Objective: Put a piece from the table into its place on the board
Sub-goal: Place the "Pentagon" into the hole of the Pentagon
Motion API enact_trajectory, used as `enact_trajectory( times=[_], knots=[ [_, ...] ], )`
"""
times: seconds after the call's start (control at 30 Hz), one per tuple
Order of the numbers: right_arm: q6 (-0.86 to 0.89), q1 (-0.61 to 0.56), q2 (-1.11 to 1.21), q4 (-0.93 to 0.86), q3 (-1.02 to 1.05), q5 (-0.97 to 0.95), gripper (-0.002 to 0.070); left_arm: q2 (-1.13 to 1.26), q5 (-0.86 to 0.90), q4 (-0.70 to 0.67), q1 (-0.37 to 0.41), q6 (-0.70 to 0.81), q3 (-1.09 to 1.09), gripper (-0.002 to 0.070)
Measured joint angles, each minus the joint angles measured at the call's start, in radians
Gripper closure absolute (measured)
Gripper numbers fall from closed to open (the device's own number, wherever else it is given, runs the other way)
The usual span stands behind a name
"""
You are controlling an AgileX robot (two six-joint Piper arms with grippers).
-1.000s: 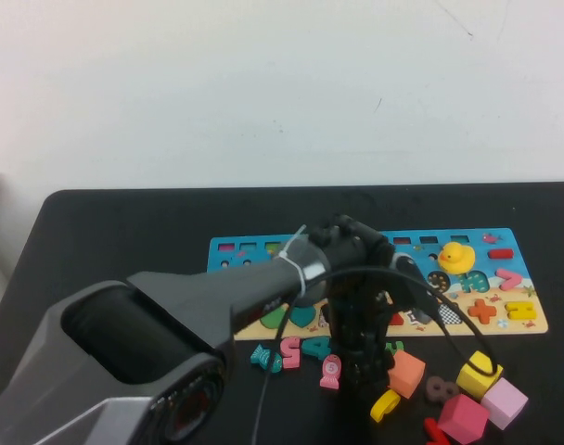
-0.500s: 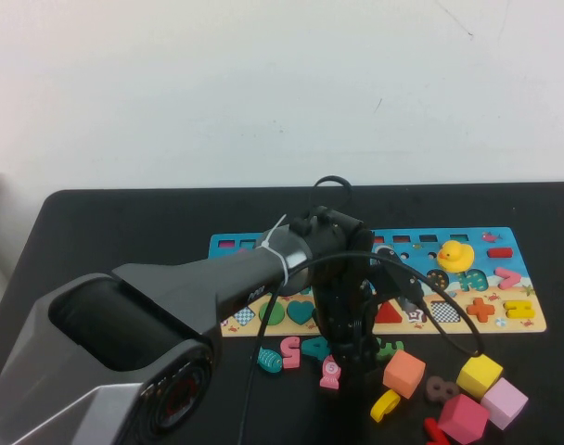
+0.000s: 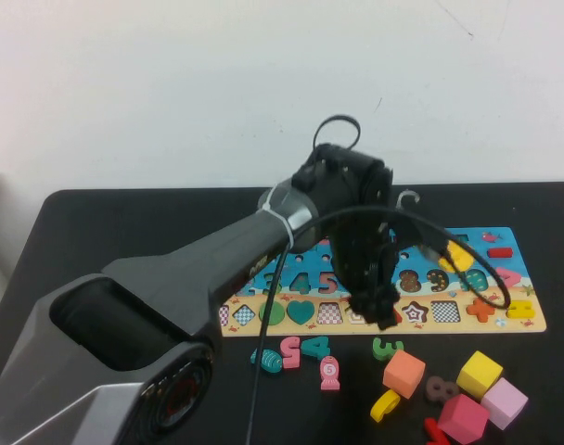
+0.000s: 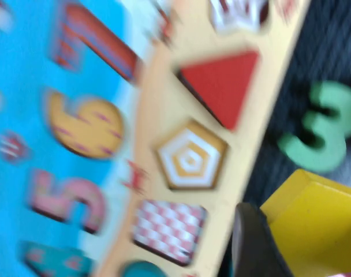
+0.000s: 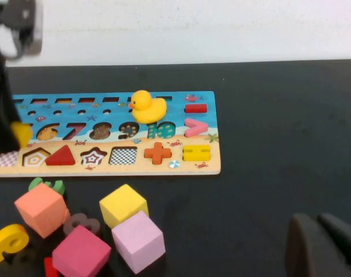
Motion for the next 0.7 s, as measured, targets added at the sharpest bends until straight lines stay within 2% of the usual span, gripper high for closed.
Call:
enact_trajectory(
  times=[0.5,0.7],
  knots=[
    [0.0,0.0,0.0,0.0,0.0,0.0,0.0657,0.064,-0.128,0.054,0.03,-0.019,-0.023,0.0364],
    [0.0,0.0,0.0,0.0,0.0,0.0,0.0657,0.103,-0.166,0.06,0.03,0.108,-0.023,0.0364]
  ],
)
